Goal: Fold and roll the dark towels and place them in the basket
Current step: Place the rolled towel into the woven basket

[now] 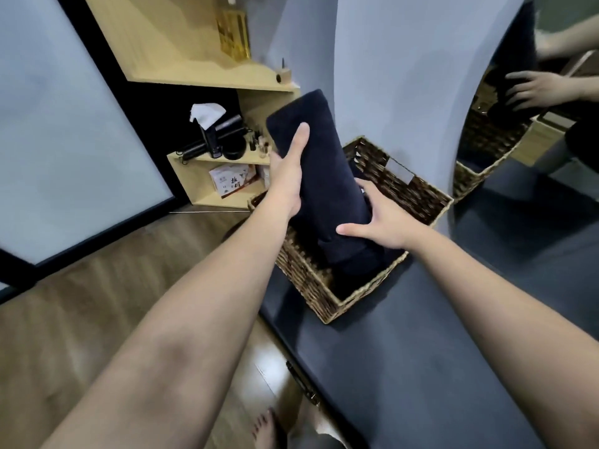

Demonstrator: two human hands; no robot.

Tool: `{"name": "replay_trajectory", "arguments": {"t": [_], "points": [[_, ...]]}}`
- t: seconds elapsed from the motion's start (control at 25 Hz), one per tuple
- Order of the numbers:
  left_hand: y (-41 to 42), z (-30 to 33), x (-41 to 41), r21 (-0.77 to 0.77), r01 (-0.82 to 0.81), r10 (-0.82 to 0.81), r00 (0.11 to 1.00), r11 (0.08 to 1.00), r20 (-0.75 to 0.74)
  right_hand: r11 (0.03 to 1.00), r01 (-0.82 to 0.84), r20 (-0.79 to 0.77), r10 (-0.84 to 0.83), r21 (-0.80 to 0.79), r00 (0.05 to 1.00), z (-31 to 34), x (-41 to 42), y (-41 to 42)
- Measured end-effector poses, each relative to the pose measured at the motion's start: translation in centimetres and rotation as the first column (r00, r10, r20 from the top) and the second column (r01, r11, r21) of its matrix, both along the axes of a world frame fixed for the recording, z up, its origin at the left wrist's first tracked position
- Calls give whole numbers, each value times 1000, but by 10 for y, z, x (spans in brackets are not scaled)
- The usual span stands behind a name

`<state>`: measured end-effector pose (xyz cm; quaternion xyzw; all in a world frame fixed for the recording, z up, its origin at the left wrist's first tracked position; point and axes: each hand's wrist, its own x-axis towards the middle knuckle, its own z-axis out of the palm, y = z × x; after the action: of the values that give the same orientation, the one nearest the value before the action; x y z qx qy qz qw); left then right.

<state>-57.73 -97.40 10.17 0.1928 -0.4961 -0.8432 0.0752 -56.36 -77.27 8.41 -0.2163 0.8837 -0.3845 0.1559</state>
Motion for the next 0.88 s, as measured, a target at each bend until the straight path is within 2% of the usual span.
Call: {"name": "replay_trajectory", "arguments": {"t": [0.12, 0.24, 0.36, 0.48, 0.72, 0.88], "points": [[-3, -42, -16, -11, -52, 53, 995, 999, 86, 996, -23, 117, 13, 83, 993, -43, -22, -4], [-4, -83, -28, -40, -72, 80, 950, 997, 301, 985, -59, 249, 18, 160, 968, -88, -33, -7], [-3, -117, -44, -42, -91, 99, 829, 995, 550, 970, -97, 390, 2, 224, 921, -122, -38, -11], [1, -148, -57, -77, -152, 163, 701, 985, 694, 924, -182, 460, 7, 336, 888, -138, -48, -19], [-12, -168, -82, -166, -211, 264, 624, 963, 736, 870, -292, 528, 43, 398, 848, -165, -64, -42], [-13, -172, -83, -321, -12, 262, 606, 947, 751, 833, -356, 561, 68, 423, 825, -175, -64, -48]]}}
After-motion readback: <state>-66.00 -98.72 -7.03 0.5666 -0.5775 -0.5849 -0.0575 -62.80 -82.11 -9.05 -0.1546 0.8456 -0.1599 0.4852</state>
